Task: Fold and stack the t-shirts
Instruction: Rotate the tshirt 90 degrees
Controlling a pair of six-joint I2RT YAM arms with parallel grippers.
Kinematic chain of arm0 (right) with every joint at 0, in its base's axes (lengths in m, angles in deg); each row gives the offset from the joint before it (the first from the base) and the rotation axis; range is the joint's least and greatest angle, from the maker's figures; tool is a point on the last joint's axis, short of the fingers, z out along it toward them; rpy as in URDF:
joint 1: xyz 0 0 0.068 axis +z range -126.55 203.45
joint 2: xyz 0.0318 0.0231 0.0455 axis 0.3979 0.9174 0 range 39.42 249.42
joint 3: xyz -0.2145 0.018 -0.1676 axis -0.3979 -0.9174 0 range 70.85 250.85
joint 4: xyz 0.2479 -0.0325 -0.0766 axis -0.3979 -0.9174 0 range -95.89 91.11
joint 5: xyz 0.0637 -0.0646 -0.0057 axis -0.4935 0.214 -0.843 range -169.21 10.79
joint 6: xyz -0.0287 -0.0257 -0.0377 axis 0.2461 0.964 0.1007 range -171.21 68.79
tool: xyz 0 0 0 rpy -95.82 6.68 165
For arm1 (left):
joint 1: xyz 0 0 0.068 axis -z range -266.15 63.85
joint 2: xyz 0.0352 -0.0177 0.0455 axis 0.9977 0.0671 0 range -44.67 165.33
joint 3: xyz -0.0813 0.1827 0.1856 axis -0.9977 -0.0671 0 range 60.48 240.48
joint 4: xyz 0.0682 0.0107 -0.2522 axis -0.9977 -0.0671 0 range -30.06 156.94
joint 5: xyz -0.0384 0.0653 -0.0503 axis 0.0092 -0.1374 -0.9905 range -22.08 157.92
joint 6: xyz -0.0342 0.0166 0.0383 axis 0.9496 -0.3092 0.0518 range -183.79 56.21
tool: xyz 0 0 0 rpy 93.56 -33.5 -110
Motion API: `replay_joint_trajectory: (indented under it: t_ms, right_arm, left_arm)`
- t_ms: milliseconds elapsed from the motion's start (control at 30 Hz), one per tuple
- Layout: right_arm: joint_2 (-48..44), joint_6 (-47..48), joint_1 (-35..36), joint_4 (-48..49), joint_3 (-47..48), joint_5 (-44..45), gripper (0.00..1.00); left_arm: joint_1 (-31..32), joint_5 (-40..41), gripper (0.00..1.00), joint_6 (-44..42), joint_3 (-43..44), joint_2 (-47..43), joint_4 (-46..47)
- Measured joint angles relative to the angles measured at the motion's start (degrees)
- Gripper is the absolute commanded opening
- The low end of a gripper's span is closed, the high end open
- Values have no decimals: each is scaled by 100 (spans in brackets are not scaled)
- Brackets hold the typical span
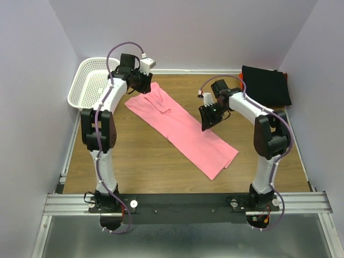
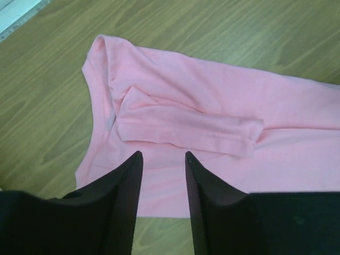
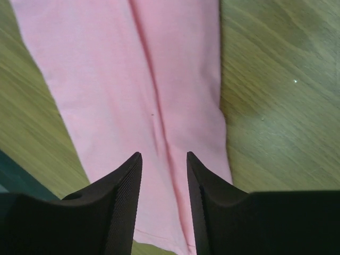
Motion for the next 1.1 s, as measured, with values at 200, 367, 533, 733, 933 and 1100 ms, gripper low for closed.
replay_joint_trajectory:
  t_ms: [200, 367, 533, 733, 933, 1100]
  right_arm:
    - [260, 170, -9, -59, -127, 271, 34]
    - [361, 199, 50, -83, -483, 304, 29]
    - [146, 144, 398, -42, -970, 48, 29]
    - [15, 2, 1325, 11, -1390, -656, 42]
    - [-219, -264, 1440, 4, -1086, -1368, 47]
    - [-605, -417, 1036, 120, -138, -1587, 47]
  left_arm:
    - [0, 103, 27, 321, -1213, -535, 428]
    - [52, 417, 23, 485, -1665, -334, 413]
    - [234, 772, 22, 544, -1379, 109, 321]
    - [704, 929, 21, 448, 114, 1217, -33]
    - [1154, 680, 40, 387, 2669, 2638, -374]
    - [1231, 575, 48, 387, 2256, 2098, 42]
